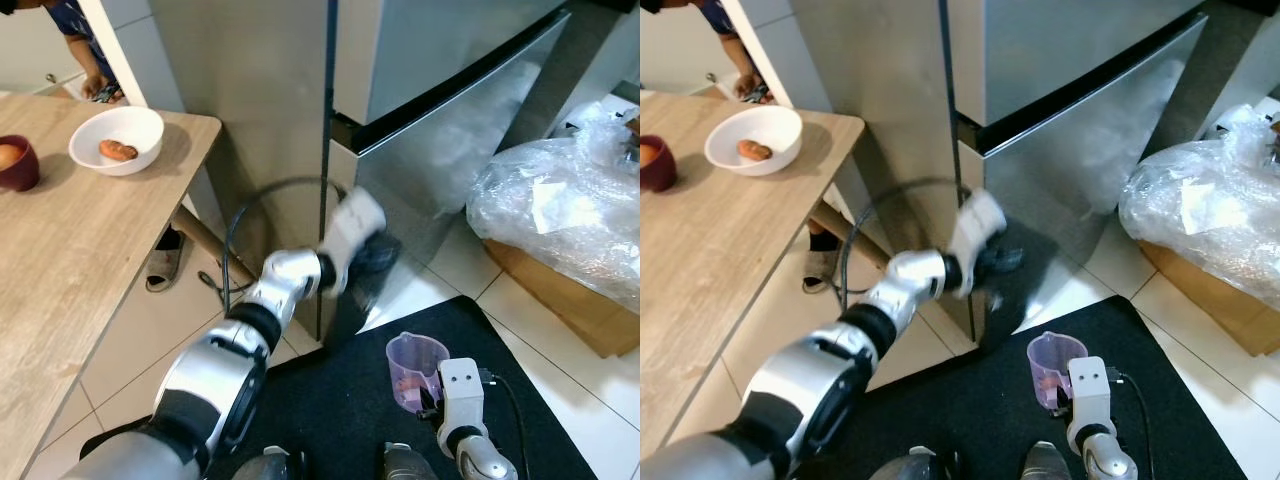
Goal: Restocking fridge
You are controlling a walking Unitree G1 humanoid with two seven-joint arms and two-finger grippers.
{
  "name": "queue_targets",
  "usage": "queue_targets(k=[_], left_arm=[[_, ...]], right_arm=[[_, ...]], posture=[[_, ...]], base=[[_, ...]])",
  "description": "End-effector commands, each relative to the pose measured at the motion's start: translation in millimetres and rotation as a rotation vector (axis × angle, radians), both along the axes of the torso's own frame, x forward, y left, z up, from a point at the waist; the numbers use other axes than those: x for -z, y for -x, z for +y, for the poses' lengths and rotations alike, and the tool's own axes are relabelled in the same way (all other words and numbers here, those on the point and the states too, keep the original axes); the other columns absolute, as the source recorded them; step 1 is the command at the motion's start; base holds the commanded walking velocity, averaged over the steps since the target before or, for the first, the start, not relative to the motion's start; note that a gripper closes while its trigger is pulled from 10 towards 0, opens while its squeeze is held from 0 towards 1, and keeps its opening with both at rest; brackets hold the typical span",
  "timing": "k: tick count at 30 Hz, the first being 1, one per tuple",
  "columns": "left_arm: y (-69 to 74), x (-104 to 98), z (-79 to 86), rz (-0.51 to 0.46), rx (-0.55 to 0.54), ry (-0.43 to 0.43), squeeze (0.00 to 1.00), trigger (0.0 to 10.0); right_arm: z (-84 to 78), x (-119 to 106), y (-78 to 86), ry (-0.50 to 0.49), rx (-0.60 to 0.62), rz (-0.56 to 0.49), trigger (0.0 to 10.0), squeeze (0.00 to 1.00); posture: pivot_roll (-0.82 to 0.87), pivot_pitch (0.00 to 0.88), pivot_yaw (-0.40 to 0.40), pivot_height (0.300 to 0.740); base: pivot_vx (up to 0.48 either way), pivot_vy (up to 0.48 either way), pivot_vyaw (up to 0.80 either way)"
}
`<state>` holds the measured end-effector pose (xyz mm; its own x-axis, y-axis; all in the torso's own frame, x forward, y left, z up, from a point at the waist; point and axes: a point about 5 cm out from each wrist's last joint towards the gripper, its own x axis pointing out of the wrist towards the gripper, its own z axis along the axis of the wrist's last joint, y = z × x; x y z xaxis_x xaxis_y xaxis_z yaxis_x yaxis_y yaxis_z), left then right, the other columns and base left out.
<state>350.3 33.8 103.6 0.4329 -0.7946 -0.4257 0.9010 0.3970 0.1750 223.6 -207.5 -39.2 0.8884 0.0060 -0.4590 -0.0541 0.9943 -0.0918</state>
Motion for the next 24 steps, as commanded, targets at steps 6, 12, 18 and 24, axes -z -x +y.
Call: queue_targets(k=[6,12,18,24], left_arm=[[-15.4,16.0,76.7,0.014,-0.401,-0.142,0.0,10.0],[-38.0,-21.2,136.9,-0.205,-0.796,-0.073,0.0,10.0],[-49.2,-53.9,116.9,-0.141,-0.798,0.362,0.0,10.0],[-47.4,-62.6,77.1,-0.061,-0.566,0.482,0.0,10.0]], right_arm=[[-1.5,2.8,4.5,-0.001,0.005,0.013,10.0,0.0],[3.4,-0.4,-3.2,-0.004,-0.013,0.006,10.0,0.0],[5.2,-1.7,-6.0,-0.008,-0.016,0.002,10.0,0.0],[5.4,-1.3,-5.3,-0.009,-0.009,0.0,10.0,0.0]], posture=[[-0.18,0.211,0.065,0.74],[-0.16,0.208,0.053,0.74],[-0.15,0.206,0.054,0.74],[-0.16,0.21,0.065,0.74]], base=[[0.0,0.0,0.0],[0.0,0.0,0.0],[0.0,0.0,0.0],[0.0,0.0,0.0]])
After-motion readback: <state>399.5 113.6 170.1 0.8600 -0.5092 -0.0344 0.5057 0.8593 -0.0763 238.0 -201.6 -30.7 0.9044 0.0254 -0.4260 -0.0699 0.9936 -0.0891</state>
